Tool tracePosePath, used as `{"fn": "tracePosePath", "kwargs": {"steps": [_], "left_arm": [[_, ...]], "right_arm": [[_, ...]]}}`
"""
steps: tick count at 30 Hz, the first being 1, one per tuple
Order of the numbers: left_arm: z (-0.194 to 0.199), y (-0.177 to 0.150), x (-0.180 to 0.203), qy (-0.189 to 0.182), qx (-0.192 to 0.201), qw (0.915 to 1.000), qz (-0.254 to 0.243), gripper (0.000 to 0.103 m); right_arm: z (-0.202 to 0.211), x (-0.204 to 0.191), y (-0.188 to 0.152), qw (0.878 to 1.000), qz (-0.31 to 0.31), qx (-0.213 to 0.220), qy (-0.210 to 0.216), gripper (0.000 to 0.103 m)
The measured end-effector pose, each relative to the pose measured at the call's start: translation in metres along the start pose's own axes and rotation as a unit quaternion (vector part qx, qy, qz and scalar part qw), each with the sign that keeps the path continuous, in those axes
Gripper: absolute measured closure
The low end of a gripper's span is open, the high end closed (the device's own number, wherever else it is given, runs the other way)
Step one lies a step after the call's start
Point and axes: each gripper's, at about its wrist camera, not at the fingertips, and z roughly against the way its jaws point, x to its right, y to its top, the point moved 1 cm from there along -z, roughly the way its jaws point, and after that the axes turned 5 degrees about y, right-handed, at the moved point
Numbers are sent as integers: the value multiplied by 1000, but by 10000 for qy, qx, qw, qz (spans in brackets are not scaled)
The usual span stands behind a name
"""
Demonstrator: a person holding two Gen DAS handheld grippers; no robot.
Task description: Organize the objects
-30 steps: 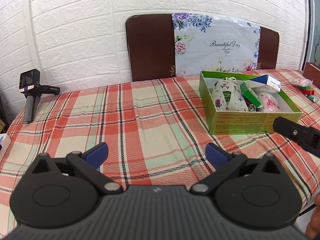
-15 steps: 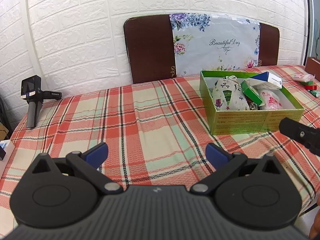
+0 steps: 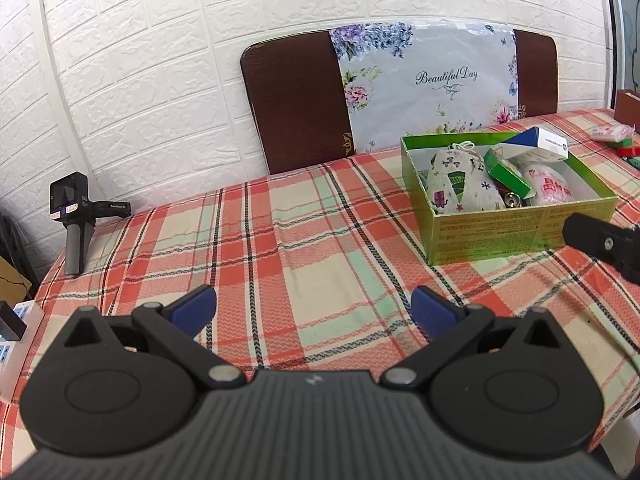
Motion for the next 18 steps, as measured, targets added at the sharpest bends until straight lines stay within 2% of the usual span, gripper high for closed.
{"fn": "tracePosePath", "kwargs": {"steps": [18], "left_arm": [[-1, -7, 12, -121, -268, 9995, -80, 0]], "right_arm": [[2, 8, -2, 9999, -61, 56, -60, 0]]}}
